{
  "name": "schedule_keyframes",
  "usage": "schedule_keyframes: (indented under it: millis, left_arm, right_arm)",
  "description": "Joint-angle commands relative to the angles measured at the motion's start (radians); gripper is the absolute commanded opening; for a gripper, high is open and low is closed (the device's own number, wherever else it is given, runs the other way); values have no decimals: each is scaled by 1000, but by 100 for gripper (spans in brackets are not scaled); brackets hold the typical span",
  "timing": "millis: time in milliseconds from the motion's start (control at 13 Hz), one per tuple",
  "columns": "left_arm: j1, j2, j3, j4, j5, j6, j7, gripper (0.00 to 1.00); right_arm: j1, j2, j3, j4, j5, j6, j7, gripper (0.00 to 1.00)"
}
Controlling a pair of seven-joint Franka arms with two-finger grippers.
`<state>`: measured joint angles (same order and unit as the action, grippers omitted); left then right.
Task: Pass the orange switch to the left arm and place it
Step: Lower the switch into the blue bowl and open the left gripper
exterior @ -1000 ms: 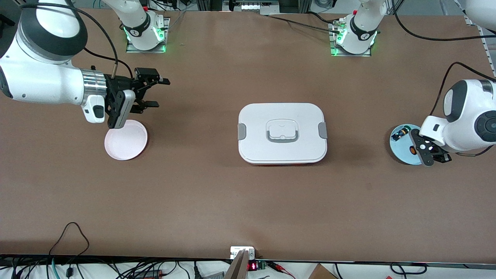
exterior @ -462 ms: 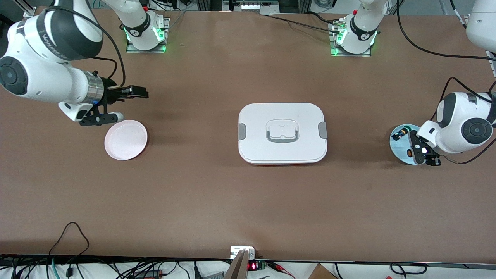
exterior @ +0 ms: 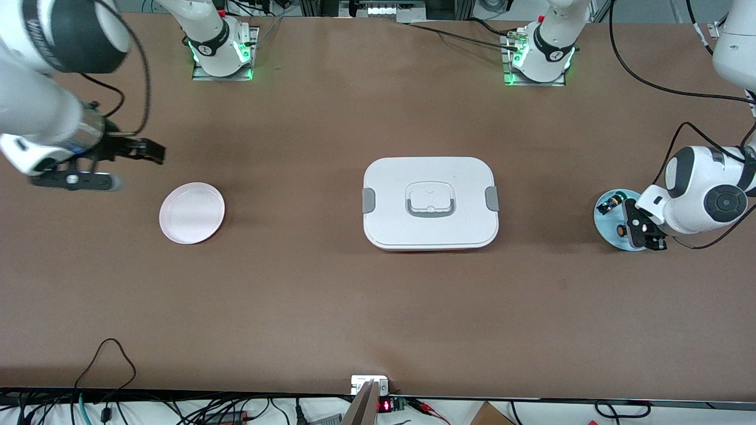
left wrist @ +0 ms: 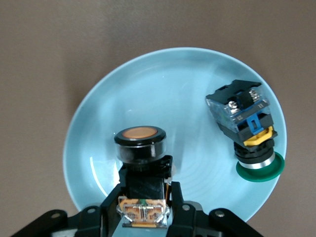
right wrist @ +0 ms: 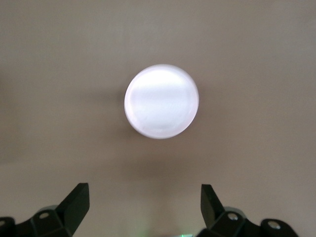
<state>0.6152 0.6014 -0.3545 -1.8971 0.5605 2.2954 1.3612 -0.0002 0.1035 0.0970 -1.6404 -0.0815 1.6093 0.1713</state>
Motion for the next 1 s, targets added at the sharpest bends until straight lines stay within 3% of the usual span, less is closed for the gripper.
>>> schedule_keyframes:
  millis: [0,77,385,692,923]
  left_arm:
    - [24,-6,-15,-19,30,13,10,81]
    - [50,-8,-23,-17,30,12,27,100]
    - [54,-40,-69,-1,22,-39,81,100]
    - [54,-104,-150,88,-66,-276,59,100]
    - [49,-112,-240,250,-108,-532,-63,100]
  right_arm:
    - [-38,27,10,50,9,38,-27,100]
    - [-40,22,9,42,14,35,-27,100]
    - [-52,-76,9,-167,14,162,-27,100]
    - [-50,-39,15,-121,16,172,-52,100]
    - [-37,-38,-5,-64,34,149,-87,100]
